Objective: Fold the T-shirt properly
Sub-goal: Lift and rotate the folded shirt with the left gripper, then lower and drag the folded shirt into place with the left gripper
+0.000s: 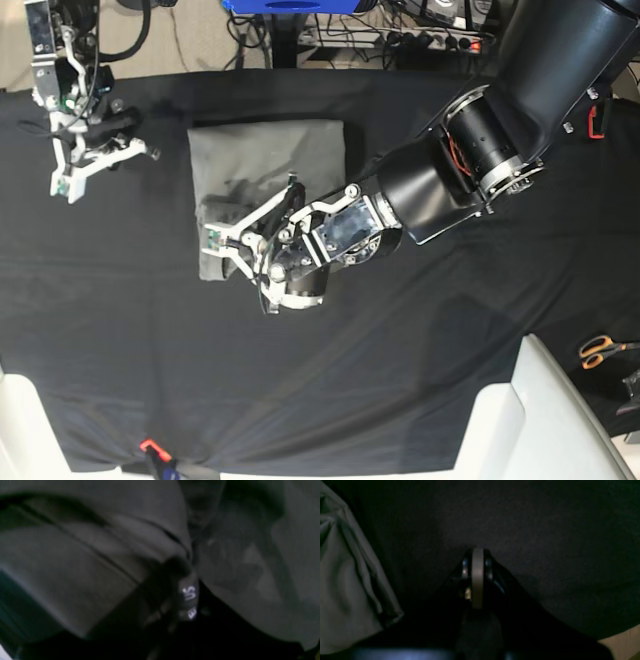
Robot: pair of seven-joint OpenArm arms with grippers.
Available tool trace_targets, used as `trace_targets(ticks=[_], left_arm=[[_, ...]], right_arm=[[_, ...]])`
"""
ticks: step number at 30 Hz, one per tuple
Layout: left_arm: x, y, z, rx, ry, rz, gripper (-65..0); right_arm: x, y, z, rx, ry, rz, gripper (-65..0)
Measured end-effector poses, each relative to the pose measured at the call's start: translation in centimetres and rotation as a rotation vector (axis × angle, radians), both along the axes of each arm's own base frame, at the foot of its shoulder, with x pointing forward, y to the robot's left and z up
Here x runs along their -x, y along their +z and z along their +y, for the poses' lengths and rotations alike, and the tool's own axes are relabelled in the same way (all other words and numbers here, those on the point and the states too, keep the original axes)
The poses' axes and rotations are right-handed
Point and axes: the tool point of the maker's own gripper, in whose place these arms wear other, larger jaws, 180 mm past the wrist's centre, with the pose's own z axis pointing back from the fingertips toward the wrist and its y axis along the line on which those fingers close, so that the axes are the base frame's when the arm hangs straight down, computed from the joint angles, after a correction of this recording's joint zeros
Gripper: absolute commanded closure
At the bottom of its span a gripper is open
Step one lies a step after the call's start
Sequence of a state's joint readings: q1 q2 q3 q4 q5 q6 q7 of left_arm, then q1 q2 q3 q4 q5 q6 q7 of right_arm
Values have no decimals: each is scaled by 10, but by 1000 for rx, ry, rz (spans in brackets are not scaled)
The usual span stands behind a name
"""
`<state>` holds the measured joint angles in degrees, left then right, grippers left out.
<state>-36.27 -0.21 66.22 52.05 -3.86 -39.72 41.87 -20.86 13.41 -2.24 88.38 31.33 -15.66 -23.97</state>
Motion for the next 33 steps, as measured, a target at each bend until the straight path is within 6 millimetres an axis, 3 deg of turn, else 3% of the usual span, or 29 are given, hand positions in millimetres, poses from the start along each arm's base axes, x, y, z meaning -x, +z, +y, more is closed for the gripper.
trace_targets(ticks=[10,16,33], left_arm=[[1,-1,-6,5,-4,3,0],[10,-3,-15,-34,-90,-17,0],[3,2,-18,17,-23,7,0]], right_arm=[[-8,4,0,-2,-1,-17,0],[-12,5,0,-1,0,-24,0],[-12,5,0,0,0,-24,0]])
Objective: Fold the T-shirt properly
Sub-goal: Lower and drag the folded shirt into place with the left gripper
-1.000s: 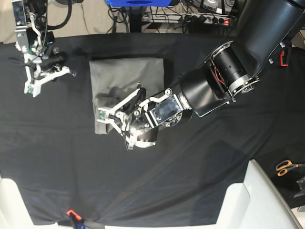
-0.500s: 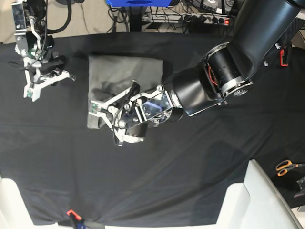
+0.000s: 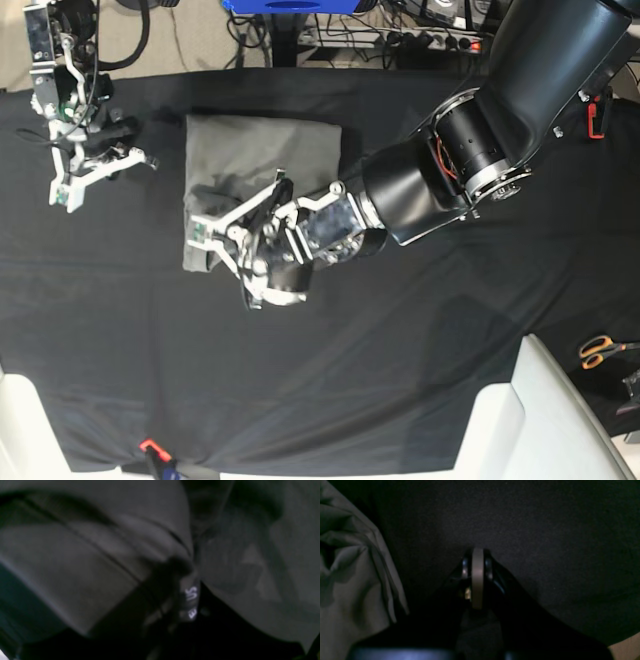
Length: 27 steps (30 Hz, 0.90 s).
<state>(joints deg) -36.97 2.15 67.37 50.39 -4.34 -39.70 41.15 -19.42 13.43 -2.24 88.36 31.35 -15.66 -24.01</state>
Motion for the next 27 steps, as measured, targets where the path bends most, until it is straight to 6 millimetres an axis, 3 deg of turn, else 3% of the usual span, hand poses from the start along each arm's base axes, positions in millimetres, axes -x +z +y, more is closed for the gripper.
trace_targets(ticks=[5,10,15,19,24,27], left_arm=[[-6,5,0,24,30,4,0],[-6,5,0,24,29,3,-299],[-13,10,-1,28,32,-12,-505],[-35,25,1,27,31,-57,-546],[-80,67,-3,39,28,-165,-550],[-92,89,-16,64,6,-216,-541]], right_arm=[[0,0,0,0,0,0,0],[2,-1,0,0,0,3,0],[3,-1,0,0,0,6,0],[11,-5,1,-1,3,23,0],[12,-6,2,-3,7,27,0],[14,-7,2,-2,9,29,0]])
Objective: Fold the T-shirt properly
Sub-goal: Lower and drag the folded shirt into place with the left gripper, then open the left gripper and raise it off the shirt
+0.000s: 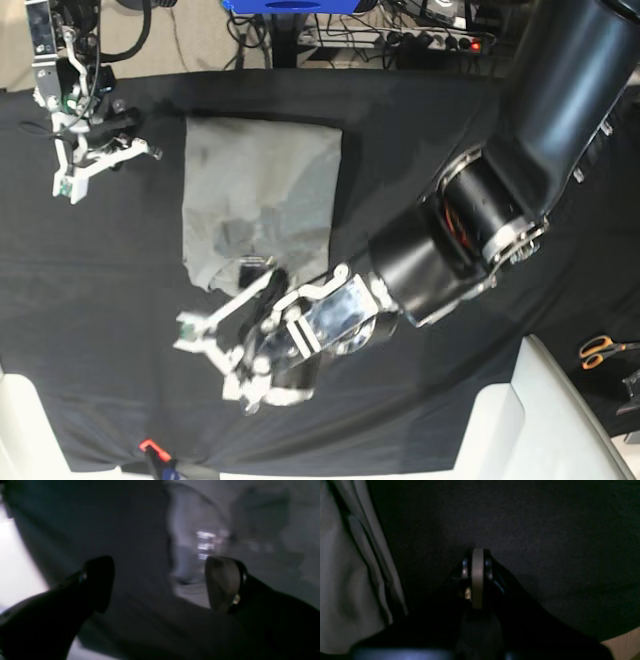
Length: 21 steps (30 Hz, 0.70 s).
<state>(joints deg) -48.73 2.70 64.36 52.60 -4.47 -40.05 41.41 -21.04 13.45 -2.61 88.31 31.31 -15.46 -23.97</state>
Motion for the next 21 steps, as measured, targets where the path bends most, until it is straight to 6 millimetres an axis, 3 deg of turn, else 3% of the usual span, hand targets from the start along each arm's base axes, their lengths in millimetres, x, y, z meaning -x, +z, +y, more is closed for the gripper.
trace_targets(ticks=[1,3,4,6,7,12,16,21], left_arm=[[2,5,-7,23,-3,-4,-533],[9,8,-10,28,38,11,-441],[16,6,-11,37,58,22,-346],[38,-2,-7,83,94,61,-58],[50,-6,0,103,108,78,0],[102,-29,42,116,175,127,0],[139,-37,38,160,154,184,0],[160,-57,55,111,175,228,0]], right_arm=[[3,-1,0,0,0,5,0],[7,-3,0,-1,0,16,0],[8,-4,0,-1,0,20,0],[11,-4,-3,4,0,23,0],[12,-4,-4,6,-2,23,0],[19,-8,-3,5,-3,41,0],[16,-6,-5,10,-1,34,0],[16,-6,-5,10,-1,34,0]])
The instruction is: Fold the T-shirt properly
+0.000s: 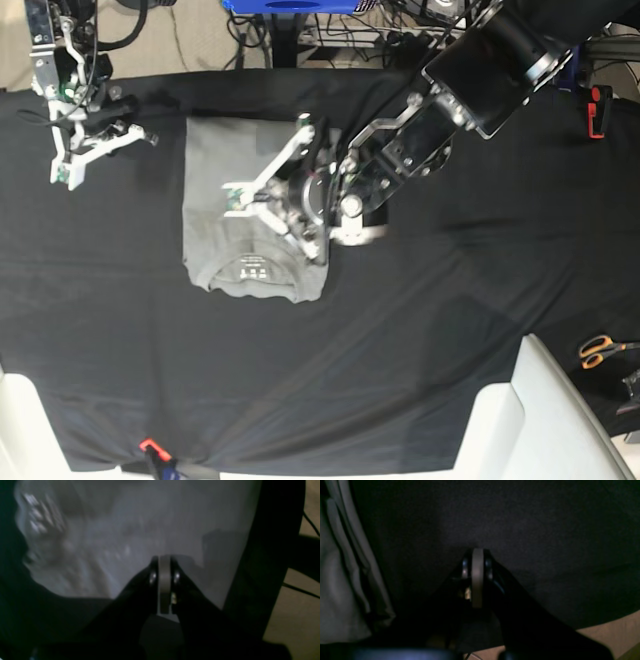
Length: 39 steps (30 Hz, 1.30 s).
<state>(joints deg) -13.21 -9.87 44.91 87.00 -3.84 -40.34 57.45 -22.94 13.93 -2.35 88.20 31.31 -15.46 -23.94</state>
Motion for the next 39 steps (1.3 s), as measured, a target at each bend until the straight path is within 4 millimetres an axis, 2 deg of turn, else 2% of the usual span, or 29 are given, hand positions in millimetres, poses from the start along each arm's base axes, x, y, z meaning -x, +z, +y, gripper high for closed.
trace_targets(ticks=[4,9,12,14,17,20,22,24,25,26,28,30,31,32,34,37,39], left_arm=[[18,-9,2,5,-2,41,0],[40,-29,27,-56,6,85,0],[47,-38,42,-117,4,70,0],[55,-43,44,-133,-1,74,0],[55,-44,46,-146,-6,63,0],[44,-30,40,-119,-2,17,0],[26,-6,33,-56,38,-46,0],[-1,22,38,12,116,-122,0],[-14,31,49,25,169,-148,0],[-26,36,69,17,230,-172,0],[-44,36,133,-99,370,-224,0],[-40,28,192,-205,502,-222,0],[-29,21,220,-262,557,-206,0],[-16,12,239,-294,604,-172,0],[14,-7,265,-320,668,-90,0],[49,-26,285,-252,745,-9,0],[68,-32,300,-226,816,26,0]], right_arm=[[5,-2,0,1,0,11,0],[7,-3,0,-1,-2,15,0],[6,-2,-1,3,-1,13,0],[7,-3,-1,1,-1,15,0],[6,-2,-1,0,-2,13,0],[5,-2,0,-1,0,11,0],[3,0,2,-4,5,3,0],[-2,6,6,-9,14,-13,0],[-5,10,8,-11,16,-26,0],[-11,17,11,-15,23,-48,0],[-22,30,25,-19,67,-91,0],[-29,38,51,-56,132,-116,0],[-30,40,67,-87,163,-122,0],[-29,40,78,-102,190,-120,0],[-25,38,97,-124,237,-108,0],[-24,34,119,-142,296,-95,0],[-26,31,126,-148,307,-93,0]])
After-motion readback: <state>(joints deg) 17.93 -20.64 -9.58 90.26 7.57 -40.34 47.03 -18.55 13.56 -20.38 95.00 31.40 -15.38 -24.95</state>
